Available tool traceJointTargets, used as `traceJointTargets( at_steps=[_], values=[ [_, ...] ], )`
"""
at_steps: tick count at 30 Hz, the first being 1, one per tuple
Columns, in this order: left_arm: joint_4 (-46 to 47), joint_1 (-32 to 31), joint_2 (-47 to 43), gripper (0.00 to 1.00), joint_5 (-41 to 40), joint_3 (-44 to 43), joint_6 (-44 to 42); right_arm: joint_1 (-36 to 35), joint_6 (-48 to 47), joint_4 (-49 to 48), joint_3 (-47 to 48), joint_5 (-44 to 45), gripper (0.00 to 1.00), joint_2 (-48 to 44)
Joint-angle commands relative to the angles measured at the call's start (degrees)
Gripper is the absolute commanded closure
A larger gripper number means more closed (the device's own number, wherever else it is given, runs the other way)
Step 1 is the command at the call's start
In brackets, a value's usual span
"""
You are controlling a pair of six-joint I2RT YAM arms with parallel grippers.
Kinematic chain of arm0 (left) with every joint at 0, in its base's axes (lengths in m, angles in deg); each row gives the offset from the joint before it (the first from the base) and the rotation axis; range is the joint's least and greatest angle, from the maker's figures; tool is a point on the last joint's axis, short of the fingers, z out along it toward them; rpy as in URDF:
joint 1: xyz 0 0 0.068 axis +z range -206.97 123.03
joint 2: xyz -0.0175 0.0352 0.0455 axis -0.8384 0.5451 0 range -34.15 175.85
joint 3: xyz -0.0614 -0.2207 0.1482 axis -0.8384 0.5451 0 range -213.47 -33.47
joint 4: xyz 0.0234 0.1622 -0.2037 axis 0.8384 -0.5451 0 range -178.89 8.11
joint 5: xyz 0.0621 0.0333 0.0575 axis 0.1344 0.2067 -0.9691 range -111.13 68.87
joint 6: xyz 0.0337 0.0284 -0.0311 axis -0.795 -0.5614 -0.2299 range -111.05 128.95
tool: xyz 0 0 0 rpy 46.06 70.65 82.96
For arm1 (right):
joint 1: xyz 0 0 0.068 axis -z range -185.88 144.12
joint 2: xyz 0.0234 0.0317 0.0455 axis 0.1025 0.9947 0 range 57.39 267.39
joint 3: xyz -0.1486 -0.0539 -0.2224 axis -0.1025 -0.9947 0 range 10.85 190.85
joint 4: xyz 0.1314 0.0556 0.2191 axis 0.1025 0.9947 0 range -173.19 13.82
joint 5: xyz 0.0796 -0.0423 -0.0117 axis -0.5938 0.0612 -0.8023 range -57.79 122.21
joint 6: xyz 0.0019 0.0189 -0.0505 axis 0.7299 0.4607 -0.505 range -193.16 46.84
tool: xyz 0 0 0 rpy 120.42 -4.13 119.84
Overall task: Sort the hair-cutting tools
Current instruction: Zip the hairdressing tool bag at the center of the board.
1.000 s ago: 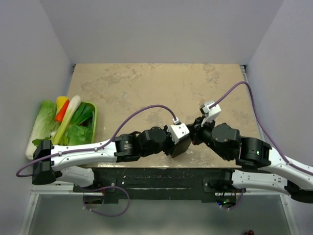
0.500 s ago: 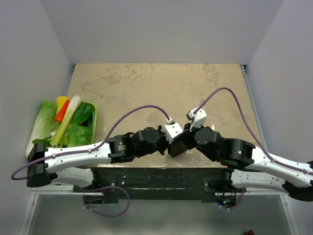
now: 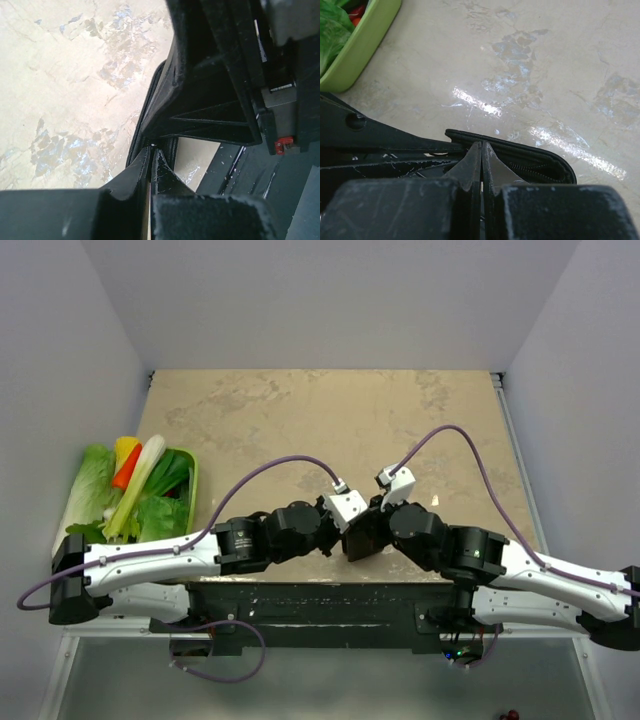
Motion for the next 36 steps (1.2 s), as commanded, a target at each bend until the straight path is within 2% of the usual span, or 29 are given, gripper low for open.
traceJointTargets(
  at_steps=[1, 6, 22, 36],
  values=[
    [-0.6, 0.3, -4.1, 1.0, -6.2, 0.8, 1.4, 0.0, 2.9, 2.6, -2.8, -0.7, 1.0, 0.4],
    [-3.5, 0.3, -4.8, 1.0, -10.9, 0.8, 3.7, 0.0, 3.8, 4.1, -3.4, 0.4, 1.0, -1.6],
    [0.0, 0.3, -3.0, 1.0, -7.6, 5.2, 6.8, 0.0, 4.9, 6.5, -2.3, 1.6, 1.0, -4.5],
    [1.7, 0.3, -0.9, 1.0, -5.9, 4.4, 6.2, 0.0, 0.9, 1.6, 3.0, -6.7, 1.0, -1.5]
  ],
)
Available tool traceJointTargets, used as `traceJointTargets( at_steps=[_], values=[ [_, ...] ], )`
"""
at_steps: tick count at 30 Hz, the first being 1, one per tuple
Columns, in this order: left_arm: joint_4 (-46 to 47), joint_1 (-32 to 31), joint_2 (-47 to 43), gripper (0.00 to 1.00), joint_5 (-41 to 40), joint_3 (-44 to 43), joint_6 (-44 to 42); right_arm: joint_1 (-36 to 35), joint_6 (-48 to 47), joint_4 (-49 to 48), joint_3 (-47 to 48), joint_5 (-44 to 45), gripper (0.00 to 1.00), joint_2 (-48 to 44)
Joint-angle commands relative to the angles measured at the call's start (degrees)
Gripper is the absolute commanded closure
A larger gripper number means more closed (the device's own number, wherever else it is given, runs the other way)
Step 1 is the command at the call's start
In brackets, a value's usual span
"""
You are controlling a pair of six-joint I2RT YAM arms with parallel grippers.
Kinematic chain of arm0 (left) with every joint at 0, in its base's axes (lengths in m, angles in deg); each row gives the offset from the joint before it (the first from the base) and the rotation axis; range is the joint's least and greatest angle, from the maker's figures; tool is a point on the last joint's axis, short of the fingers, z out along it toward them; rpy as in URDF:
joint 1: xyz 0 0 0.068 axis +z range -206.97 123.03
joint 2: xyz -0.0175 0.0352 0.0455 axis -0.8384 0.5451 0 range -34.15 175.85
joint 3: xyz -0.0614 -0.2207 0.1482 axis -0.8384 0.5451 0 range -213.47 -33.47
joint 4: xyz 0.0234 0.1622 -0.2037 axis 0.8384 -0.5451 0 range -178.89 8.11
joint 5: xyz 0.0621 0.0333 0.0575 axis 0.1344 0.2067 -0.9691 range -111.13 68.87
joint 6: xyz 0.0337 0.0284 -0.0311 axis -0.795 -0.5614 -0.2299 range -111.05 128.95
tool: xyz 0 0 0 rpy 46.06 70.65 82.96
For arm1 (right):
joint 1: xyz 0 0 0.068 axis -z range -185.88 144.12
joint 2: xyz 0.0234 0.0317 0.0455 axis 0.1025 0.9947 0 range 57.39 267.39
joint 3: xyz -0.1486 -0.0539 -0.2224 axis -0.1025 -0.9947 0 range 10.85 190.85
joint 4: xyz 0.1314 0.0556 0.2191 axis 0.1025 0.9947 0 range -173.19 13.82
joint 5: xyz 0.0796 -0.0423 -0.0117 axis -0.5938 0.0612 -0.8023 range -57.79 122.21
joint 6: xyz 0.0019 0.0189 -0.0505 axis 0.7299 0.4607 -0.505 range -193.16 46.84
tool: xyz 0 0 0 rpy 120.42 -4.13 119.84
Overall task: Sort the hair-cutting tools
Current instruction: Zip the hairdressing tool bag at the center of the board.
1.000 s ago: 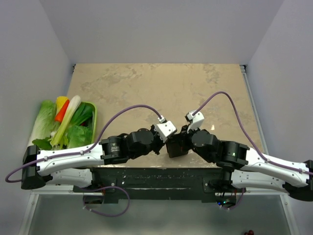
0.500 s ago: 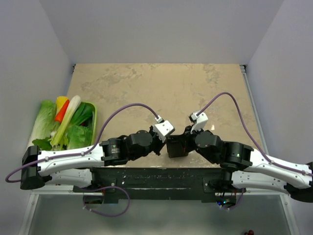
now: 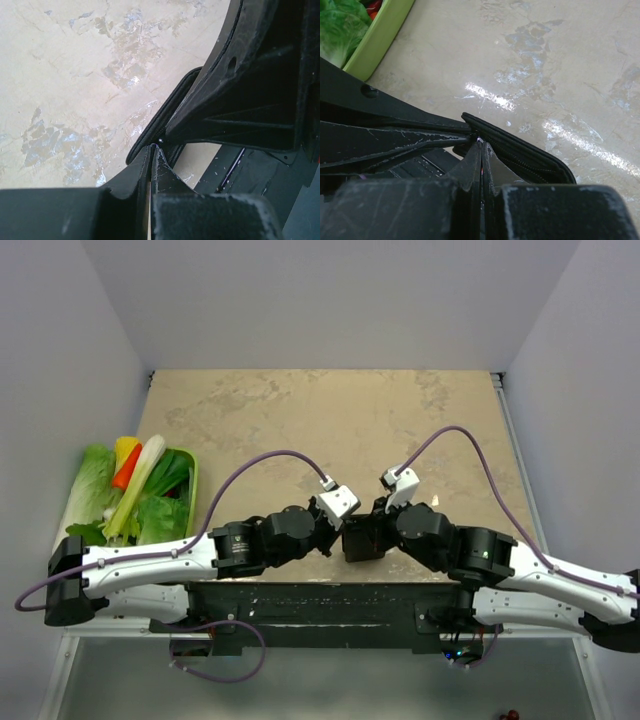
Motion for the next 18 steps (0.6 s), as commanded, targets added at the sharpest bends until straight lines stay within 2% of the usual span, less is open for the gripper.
traceJointTargets(
  at_steps=[1, 18],
  values=[
    [-2.3, 0.7, 1.5, 1.0, -1.4, 0.7, 0.2, 0.0, -2.0, -0.3, 3.0, -4.2, 1.0, 1.2],
    [-1.4, 0.7, 0.8, 1.0, 1.1, 1.0, 0.2, 0.0, -3.7, -1.3, 4.5, 1.1, 1.0, 3.9]
  ],
)
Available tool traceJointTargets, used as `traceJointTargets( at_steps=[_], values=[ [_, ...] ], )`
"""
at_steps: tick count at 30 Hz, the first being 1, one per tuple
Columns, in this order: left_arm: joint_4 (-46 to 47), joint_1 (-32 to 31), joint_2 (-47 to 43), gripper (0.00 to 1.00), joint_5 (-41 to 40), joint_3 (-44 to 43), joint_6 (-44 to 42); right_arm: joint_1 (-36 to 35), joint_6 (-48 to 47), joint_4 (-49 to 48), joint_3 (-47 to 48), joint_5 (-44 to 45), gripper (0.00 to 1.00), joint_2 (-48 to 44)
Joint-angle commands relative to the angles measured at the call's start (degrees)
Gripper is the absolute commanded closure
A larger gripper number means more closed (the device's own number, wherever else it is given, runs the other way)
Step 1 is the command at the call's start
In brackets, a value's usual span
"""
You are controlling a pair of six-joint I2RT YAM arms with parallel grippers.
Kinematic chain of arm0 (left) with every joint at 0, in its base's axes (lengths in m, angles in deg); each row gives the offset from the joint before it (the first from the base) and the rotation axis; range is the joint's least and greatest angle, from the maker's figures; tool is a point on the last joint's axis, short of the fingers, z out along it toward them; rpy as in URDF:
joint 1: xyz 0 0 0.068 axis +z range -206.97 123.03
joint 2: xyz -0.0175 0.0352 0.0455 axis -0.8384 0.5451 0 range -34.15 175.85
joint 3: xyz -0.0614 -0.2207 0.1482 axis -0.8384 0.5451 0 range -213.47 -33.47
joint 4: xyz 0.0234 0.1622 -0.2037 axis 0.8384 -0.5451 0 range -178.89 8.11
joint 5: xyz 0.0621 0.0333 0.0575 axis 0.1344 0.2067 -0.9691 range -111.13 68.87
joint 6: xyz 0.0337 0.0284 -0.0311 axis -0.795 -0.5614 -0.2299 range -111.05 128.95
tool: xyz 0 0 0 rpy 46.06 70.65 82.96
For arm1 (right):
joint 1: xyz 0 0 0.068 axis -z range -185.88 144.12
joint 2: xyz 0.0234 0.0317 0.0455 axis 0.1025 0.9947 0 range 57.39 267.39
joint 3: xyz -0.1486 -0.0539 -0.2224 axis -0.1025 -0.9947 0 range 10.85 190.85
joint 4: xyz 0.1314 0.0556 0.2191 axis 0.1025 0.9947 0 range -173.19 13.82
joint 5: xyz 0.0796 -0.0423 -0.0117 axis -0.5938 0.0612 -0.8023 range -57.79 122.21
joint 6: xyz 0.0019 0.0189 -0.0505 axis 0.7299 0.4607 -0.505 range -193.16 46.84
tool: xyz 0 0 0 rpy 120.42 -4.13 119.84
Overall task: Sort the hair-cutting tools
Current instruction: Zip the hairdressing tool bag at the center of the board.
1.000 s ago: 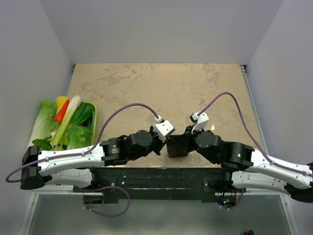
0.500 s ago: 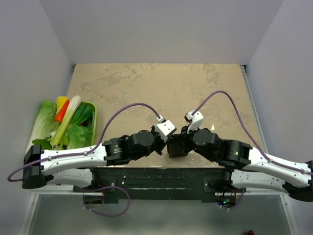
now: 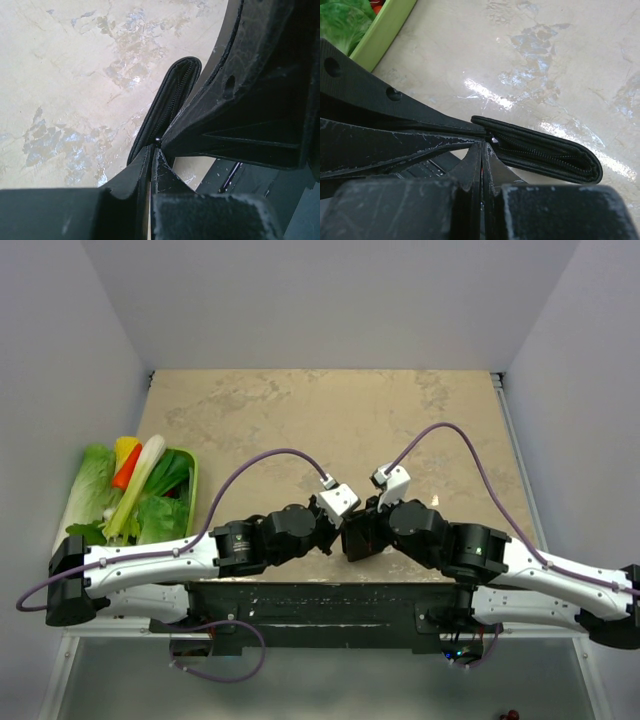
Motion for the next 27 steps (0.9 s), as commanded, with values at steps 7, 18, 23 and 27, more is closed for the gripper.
traceJointTargets(
  at_steps=[7, 18, 23, 27],
  values=[
    [-1.6, 0.2, -0.5, 1.0, 1.6, 1.7, 0.4, 0.0, -2.6, -0.6, 2.7, 6.0, 1.0, 2.3],
    [-2.5, 0.2, -2.4, 1.0, 0.0, 0.9, 0.1, 0.0, -2.8, 0.7, 1.6, 3.8, 1.0, 4.9],
    [-4.6, 0.2, -3.8, 1.0, -1.1, -2.5, -0.6, 0.0, -0.9, 5.0, 0.9, 3.8, 1.0, 5.2],
    [-4.5, 0.2, -4.0, 1.0, -1.3, -4.8, -1.6, 0.0, -0.2, 7.0, -0.2, 2.0, 1.0, 3.6]
  ],
)
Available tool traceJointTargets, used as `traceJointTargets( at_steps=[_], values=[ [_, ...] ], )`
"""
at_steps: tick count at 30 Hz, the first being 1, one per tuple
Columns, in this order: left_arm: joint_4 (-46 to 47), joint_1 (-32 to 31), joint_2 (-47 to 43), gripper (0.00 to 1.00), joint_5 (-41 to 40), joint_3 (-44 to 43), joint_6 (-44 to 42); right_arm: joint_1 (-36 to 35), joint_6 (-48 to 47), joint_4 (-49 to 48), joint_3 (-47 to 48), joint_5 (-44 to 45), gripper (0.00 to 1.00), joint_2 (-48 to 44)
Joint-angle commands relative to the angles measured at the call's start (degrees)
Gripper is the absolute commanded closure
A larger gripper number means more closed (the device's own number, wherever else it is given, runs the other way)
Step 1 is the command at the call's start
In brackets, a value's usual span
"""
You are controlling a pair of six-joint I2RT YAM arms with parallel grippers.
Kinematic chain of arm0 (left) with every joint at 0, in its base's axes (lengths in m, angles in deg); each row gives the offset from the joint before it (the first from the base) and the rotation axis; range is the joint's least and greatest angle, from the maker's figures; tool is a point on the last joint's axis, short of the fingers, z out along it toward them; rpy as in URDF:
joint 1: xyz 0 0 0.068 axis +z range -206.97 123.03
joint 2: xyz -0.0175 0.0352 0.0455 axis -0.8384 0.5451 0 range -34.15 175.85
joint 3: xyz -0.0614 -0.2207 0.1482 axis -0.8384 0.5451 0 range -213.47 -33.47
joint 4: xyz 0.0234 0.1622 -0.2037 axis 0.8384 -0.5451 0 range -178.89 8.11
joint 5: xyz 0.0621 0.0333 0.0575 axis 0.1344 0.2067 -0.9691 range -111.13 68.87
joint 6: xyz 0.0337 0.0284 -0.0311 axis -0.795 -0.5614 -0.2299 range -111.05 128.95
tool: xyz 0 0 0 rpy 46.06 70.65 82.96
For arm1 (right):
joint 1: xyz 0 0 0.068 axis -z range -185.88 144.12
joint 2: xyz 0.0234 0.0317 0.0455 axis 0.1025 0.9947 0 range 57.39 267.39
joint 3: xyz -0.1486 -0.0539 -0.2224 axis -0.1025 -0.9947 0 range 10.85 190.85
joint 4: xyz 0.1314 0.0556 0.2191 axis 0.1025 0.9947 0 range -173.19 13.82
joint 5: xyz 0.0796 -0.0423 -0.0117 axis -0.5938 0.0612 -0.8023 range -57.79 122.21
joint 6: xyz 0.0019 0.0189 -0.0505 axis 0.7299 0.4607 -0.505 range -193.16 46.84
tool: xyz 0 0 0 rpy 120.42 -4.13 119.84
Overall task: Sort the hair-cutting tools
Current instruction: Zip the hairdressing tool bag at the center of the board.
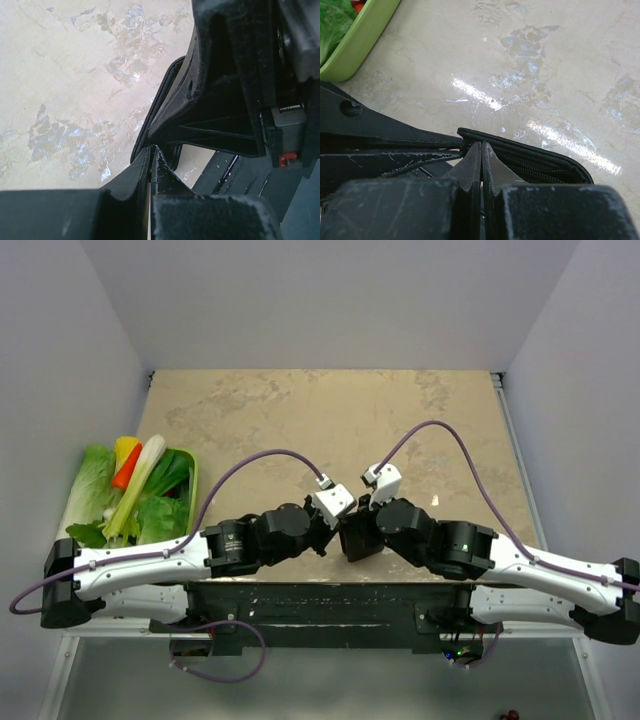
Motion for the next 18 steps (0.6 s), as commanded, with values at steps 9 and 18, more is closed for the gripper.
traceJointTargets(
  at_steps=[9, 18],
  values=[
    [3.6, 0.2, 2.1, 1.0, 0.3, -6.7, -3.2, 0.0, 1.6, 11.2, -0.6, -6.4, 1.0, -0.7],
    [11.1, -0.1, 2.9, 1.0, 4.6, -7.4, -5.1, -0.1, 3.1, 18.3, 1.5, -7.4, 1.0, 0.9]
  ],
)
